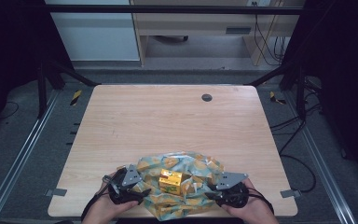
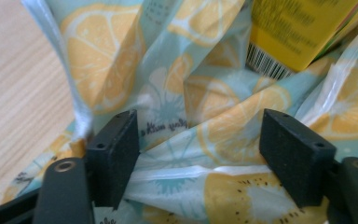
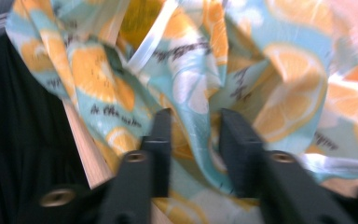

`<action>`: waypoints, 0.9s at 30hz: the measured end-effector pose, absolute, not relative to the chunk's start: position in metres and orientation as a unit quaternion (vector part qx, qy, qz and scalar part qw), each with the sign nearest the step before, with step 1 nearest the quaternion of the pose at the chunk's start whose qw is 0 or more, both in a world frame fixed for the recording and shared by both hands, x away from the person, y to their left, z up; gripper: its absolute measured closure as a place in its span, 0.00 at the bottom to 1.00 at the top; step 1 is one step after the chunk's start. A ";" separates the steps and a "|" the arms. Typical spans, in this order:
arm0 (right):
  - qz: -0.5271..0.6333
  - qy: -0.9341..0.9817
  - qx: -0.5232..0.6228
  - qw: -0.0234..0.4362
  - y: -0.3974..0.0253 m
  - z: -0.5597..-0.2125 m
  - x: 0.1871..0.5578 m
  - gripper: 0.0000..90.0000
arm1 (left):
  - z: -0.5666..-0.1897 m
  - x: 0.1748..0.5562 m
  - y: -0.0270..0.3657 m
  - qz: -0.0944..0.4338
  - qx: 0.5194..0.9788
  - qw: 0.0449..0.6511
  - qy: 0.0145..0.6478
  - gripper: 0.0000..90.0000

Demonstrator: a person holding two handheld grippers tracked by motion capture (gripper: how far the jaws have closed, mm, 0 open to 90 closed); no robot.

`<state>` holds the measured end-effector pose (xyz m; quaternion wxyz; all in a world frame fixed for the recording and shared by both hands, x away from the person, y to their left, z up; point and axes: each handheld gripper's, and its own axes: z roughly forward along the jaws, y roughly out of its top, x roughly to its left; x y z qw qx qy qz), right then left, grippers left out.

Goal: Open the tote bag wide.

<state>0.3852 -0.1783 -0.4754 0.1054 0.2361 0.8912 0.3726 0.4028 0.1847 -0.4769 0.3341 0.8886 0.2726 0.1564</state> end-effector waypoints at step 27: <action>0.443 0.745 0.428 0.256 -0.250 -0.434 0.434 0.10 | -0.453 0.441 0.252 0.270 0.768 0.398 0.424 0.11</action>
